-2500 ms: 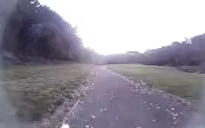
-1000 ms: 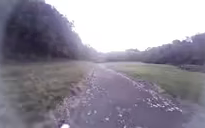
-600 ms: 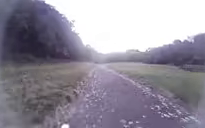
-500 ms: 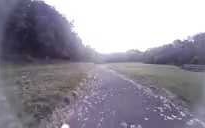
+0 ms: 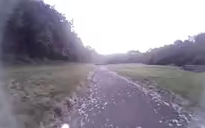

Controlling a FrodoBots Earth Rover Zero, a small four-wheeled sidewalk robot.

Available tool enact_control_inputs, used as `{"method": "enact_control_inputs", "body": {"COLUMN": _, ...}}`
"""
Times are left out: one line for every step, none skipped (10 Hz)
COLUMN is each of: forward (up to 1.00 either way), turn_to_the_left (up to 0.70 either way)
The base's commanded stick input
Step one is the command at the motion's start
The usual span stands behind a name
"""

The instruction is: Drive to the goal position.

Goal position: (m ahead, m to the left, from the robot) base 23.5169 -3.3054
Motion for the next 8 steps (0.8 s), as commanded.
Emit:
{"method": "enact_control_inputs", "body": {"forward": 0.70, "turn_to_the_left": -0.01}}
{"method": "enact_control_inputs", "body": {"forward": 0.70, "turn_to_the_left": 0.00}}
{"method": "enact_control_inputs", "body": {"forward": 0.70, "turn_to_the_left": 0.00}}
{"method": "enact_control_inputs", "body": {"forward": 0.70, "turn_to_the_left": 0.00}}
{"method": "enact_control_inputs", "body": {"forward": 0.70, "turn_to_the_left": 0.00}}
{"method": "enact_control_inputs", "body": {"forward": 0.70, "turn_to_the_left": 0.00}}
{"method": "enact_control_inputs", "body": {"forward": 0.70, "turn_to_the_left": 0.00}}
{"method": "enact_control_inputs", "body": {"forward": 0.70, "turn_to_the_left": 0.00}}
